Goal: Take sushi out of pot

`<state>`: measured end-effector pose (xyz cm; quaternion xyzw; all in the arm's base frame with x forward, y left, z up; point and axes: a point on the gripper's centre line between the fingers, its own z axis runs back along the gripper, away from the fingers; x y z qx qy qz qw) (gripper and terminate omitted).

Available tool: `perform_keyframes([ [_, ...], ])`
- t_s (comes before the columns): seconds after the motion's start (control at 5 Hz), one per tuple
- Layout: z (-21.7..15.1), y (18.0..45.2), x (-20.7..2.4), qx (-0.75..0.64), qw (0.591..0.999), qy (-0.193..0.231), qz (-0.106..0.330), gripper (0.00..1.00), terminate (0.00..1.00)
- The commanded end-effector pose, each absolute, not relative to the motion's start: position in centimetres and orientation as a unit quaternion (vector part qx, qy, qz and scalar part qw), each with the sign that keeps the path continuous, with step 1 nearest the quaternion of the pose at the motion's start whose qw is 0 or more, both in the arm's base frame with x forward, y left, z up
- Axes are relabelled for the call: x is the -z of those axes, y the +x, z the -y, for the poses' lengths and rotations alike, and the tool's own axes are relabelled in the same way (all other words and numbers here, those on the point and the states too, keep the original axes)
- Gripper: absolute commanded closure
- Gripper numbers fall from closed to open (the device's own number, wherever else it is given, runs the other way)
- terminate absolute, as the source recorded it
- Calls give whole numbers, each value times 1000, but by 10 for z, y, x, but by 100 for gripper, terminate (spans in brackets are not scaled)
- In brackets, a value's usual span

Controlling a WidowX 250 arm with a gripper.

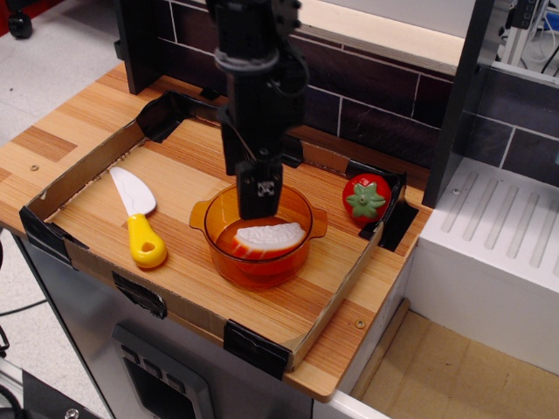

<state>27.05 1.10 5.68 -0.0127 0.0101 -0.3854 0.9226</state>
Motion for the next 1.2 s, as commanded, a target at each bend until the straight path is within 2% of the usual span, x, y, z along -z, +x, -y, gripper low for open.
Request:
perform_keyframes([
  [0.0, -11, 267, -54, 386, 922, 0, -2, 0, 0],
  [0.2, -8, 265, -46, 385, 923, 2, -14, 0, 0],
  [1.0, -5, 267, -21, 375, 927, 23, -12, 0, 0],
])
